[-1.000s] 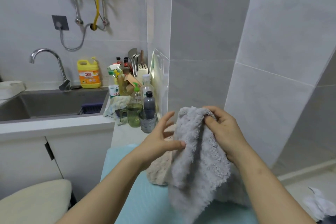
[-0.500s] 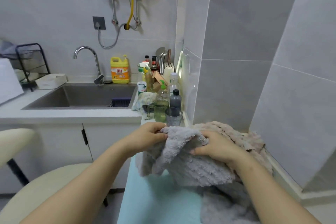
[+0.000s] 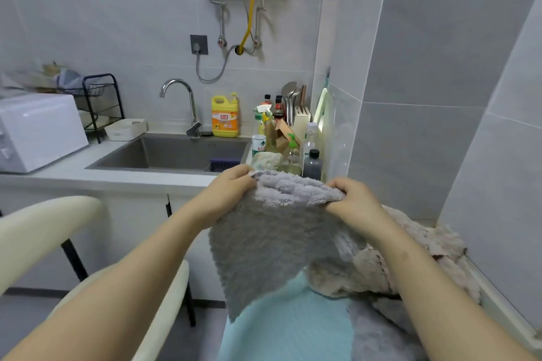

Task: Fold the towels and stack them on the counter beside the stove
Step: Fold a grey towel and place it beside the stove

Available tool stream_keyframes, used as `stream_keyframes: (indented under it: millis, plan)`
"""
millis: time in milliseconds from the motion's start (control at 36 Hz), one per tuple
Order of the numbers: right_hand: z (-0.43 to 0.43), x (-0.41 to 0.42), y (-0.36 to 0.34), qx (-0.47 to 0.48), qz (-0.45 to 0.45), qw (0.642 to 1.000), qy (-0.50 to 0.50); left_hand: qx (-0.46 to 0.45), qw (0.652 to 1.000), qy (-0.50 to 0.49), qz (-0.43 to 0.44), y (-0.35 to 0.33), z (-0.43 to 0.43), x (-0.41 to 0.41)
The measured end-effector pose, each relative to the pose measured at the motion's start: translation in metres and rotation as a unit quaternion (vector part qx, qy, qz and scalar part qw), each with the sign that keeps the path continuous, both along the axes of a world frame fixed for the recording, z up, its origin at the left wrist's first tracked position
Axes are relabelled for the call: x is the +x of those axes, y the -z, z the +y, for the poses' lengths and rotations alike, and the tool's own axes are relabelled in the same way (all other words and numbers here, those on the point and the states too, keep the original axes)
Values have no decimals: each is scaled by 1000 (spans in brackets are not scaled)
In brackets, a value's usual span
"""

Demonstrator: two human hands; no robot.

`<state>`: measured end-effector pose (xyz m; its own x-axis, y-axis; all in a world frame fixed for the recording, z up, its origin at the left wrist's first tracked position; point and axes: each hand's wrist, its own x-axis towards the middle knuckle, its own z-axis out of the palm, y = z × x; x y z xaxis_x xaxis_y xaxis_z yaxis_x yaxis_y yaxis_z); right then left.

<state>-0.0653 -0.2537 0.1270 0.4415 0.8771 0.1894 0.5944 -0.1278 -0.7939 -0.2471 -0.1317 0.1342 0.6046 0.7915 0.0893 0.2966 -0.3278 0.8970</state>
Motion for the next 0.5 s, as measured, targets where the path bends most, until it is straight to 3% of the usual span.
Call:
stream_keyframes:
  millis: [56,111,167,250,389,500]
  plan:
    - [-4,-1,-5,-33,29,999,-30,-30,997,53,46,-1,0,-3]
    - [-8,1,-7,-68,57,993,-80,-27,983,107,147,-1,1,-6]
    - [-10,3,-7,-103,79,985,-113,-2,966,132,222,2,1,-7]
    - [-7,5,-1,-132,44,986,-89,75,957,107,259,7,4,-3]
    - [8,8,-5,36,-76,996,34,244,945,-15,215,-2,8,8]
    - [10,6,-14,131,-156,978,53,394,904,-127,110,-9,10,6]
